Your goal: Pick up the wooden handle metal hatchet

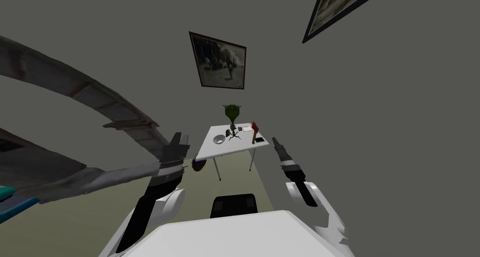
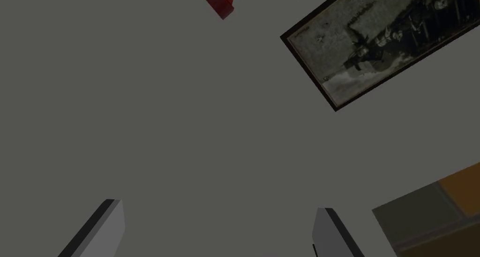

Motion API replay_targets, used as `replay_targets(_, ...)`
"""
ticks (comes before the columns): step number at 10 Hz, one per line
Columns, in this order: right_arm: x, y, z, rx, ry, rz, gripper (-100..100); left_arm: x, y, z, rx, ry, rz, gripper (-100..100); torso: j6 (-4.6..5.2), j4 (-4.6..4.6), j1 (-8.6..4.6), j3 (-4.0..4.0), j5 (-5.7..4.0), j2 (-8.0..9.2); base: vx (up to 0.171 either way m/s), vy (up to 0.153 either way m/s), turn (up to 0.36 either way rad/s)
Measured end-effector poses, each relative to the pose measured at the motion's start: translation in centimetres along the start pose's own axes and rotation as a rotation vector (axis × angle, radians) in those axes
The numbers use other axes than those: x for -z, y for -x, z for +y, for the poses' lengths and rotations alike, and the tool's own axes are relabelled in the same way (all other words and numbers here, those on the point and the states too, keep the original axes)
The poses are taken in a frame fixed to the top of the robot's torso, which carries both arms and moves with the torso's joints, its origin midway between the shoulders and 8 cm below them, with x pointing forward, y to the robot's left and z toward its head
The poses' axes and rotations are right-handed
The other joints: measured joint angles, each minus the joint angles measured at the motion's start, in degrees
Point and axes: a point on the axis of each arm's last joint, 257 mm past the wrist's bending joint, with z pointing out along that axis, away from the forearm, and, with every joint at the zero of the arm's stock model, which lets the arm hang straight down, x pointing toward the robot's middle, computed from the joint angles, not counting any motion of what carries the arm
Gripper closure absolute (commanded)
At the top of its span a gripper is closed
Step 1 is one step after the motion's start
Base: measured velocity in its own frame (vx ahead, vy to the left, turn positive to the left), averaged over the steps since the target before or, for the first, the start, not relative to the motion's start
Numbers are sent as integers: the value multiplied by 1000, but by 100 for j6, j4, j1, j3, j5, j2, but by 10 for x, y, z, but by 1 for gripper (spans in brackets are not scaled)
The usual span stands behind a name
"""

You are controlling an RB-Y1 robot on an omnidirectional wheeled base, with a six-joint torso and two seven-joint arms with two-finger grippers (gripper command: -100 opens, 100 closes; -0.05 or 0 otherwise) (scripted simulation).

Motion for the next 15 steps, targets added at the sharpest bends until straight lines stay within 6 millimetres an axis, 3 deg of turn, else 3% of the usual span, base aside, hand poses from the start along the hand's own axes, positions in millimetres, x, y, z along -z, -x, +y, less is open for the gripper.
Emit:
replay_targets(8,16,1,-101,377,-192,116,-100,0,0,0,0,0,0,0,-1,-9,10,-23,3,-40,49,90,81)
replay_targets(15,28,16,-165,655,-329,201,-100,0,0,0,0,0,0,0,0,-11,-3,-29,0,-49,98,77,73)
